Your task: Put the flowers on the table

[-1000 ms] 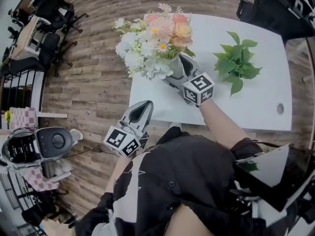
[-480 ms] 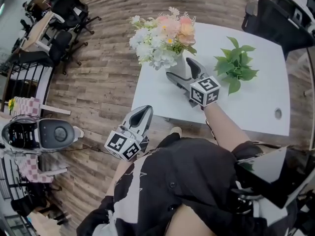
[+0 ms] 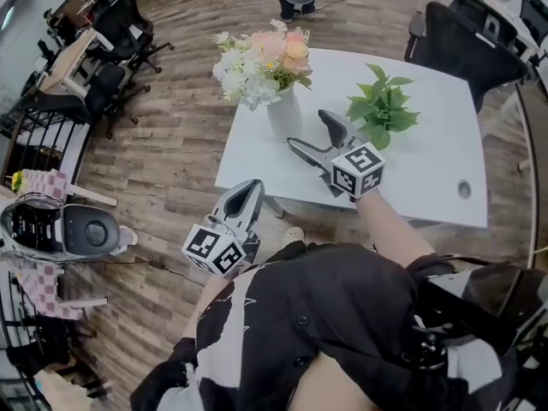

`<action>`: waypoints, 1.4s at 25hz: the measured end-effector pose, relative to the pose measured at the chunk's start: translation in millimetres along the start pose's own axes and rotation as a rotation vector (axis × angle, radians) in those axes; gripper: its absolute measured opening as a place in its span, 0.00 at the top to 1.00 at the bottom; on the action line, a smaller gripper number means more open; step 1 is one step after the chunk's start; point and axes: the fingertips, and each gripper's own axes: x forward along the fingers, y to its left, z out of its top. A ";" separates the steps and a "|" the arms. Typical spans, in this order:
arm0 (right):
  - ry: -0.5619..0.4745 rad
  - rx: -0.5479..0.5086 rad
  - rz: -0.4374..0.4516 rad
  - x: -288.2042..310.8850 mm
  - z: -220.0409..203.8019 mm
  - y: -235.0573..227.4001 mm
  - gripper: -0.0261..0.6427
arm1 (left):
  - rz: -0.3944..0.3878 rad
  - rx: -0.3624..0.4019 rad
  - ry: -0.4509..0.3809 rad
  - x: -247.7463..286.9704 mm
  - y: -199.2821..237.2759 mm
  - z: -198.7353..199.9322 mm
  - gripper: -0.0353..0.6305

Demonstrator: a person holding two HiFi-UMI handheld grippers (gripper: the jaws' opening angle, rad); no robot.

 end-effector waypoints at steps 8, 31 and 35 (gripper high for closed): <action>-0.026 0.007 0.007 -59.7 16.7 21.0 0.88 | 0.002 0.005 -0.047 -4.1 -51.3 3.7 0.93; 0.156 0.066 0.050 -180.6 -35.6 52.5 0.94 | 0.014 -0.051 -0.029 4.4 -118.0 -21.1 0.93; 0.132 0.089 0.061 -188.3 -37.5 51.0 0.94 | 0.012 -0.048 -0.021 6.3 -121.1 -24.8 0.93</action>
